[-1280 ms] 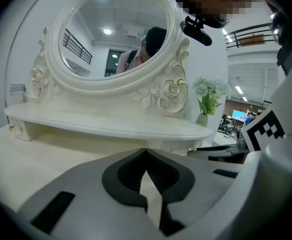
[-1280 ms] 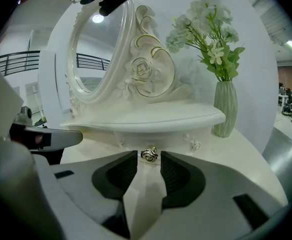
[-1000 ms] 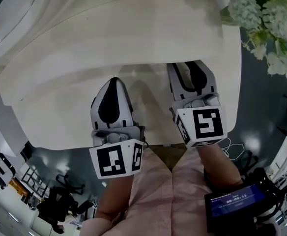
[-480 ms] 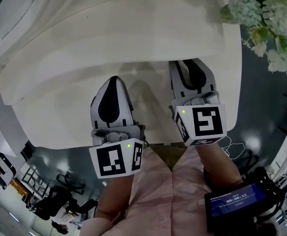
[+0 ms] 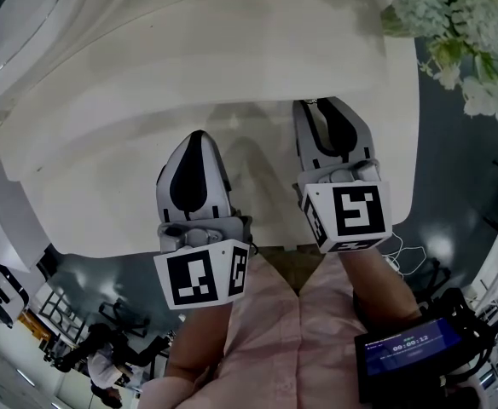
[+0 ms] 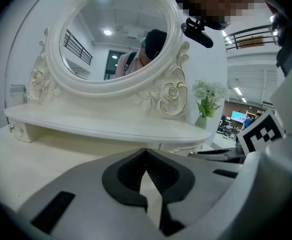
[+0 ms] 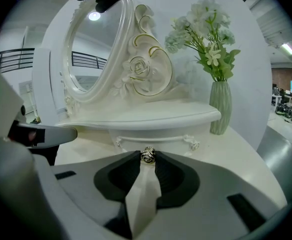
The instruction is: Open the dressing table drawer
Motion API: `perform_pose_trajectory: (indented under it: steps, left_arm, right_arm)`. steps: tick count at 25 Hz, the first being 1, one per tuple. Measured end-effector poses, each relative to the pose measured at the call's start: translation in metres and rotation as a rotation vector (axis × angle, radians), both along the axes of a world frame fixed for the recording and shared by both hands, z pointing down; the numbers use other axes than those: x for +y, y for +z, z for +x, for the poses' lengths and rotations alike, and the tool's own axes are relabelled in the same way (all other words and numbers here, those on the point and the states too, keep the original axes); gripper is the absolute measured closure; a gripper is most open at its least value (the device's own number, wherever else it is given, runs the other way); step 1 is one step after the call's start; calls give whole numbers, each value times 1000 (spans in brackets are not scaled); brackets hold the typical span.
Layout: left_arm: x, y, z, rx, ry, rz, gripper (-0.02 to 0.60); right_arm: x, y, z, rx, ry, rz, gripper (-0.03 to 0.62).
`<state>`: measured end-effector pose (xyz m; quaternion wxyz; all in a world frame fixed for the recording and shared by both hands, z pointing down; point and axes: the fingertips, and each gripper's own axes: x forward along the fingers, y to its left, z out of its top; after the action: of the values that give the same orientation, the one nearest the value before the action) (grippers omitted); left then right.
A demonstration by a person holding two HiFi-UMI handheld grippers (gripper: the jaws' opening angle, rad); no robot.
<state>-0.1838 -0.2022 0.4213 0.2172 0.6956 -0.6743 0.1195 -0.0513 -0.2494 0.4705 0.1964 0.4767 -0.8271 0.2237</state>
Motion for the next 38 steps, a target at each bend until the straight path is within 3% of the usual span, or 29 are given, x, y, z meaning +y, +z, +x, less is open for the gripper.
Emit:
perform_pose_trajectory:
  steps: [25, 38]
  left_arm:
    - [16, -11, 1, -1, 26, 24, 560]
    - [16, -18, -1, 13, 89, 45, 560]
  right_arm:
    - [20, -2, 1, 2, 16, -5, 491]
    - [21, -1, 1, 17, 23, 3, 491]
